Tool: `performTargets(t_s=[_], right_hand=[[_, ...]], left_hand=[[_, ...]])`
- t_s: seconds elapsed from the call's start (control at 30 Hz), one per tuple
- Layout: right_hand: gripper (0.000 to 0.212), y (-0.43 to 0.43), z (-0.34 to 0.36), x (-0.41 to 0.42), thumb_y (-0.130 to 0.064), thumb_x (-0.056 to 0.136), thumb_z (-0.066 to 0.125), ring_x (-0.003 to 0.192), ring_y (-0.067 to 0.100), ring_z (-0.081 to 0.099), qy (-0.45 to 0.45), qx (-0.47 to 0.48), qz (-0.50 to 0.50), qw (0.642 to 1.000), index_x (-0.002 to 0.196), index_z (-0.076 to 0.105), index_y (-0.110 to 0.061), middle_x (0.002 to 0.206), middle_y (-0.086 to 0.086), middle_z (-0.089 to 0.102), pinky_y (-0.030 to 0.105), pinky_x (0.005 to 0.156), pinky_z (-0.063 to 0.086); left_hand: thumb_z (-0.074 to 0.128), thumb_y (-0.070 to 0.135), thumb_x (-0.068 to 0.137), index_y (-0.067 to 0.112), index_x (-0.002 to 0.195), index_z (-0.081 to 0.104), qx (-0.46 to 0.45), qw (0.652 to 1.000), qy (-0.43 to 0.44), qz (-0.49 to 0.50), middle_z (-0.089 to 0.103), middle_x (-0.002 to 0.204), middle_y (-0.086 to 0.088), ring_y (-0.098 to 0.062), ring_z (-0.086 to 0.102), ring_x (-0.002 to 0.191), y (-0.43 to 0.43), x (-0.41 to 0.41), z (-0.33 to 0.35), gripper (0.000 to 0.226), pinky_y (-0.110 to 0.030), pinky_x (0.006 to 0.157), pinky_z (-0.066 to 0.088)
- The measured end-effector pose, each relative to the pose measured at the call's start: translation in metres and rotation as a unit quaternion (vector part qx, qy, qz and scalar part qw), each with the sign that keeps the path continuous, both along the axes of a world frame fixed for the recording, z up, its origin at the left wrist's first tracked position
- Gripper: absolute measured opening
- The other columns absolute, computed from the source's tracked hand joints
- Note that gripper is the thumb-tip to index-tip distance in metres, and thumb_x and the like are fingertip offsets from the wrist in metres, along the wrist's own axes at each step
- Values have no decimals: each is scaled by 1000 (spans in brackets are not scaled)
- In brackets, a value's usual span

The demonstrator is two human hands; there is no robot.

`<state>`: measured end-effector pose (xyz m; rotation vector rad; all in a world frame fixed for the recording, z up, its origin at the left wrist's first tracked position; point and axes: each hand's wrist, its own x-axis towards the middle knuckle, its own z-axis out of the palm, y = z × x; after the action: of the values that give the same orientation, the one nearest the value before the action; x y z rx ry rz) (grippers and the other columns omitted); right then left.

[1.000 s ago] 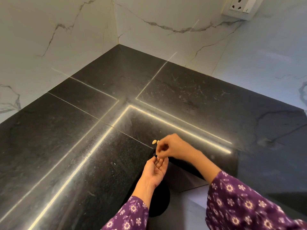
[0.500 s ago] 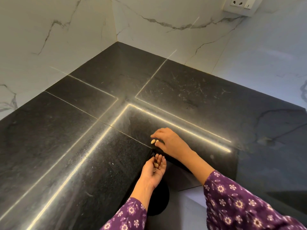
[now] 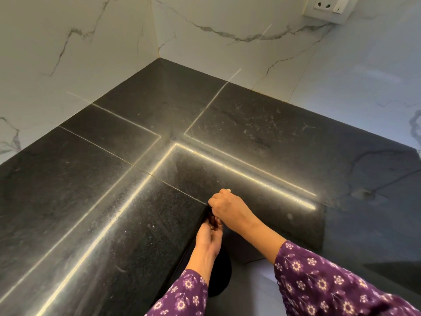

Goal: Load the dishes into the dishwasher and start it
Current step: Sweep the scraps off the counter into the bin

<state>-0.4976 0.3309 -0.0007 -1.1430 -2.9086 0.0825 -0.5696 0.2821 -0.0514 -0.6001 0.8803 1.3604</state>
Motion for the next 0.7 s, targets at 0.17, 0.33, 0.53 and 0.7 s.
performTargets(t_s=[0.17, 0.33, 0.53, 0.7], right_hand=[[21, -10, -5, 1, -10, 65, 79, 66, 14, 56, 68, 21, 4, 997, 67, 60, -18, 67, -3, 58, 23, 42, 49], [20, -20, -5, 7, -16, 86, 54, 95, 22, 56, 95, -119, -6, 988, 100, 67, -10, 99, 4, 66, 34, 80, 52], [27, 8, 15, 25, -3, 84, 58, 99, 27, 61, 233, -34, -147, 961, 109, 67, -6, 106, 8, 67, 37, 88, 51], [37, 34, 18, 29, -8, 88, 59, 117, 27, 49, 124, -205, -210, 948, 126, 59, -10, 125, 8, 57, 36, 101, 39]], left_hand=[[31, 2, 99, 13, 84, 56, 28, 995, 66, -71, 56, 84, -3, -12, 52, 82, 1, 0, -20, 30, -30, 83, 45], [49, 33, 96, 12, 98, 59, 58, 993, -12, -104, 56, 99, -3, -21, 58, 95, 0, -6, -88, 23, -32, 86, 50], [47, 19, 97, 16, 95, 61, 88, 995, -22, 52, 59, 98, 8, -3, 55, 90, -7, -2, -35, 14, -16, 62, 55], [40, 8, 97, 6, 92, 60, 51, 990, -83, 102, 66, 89, -5, -15, 59, 88, -2, 0, -22, 21, -30, 57, 58]])
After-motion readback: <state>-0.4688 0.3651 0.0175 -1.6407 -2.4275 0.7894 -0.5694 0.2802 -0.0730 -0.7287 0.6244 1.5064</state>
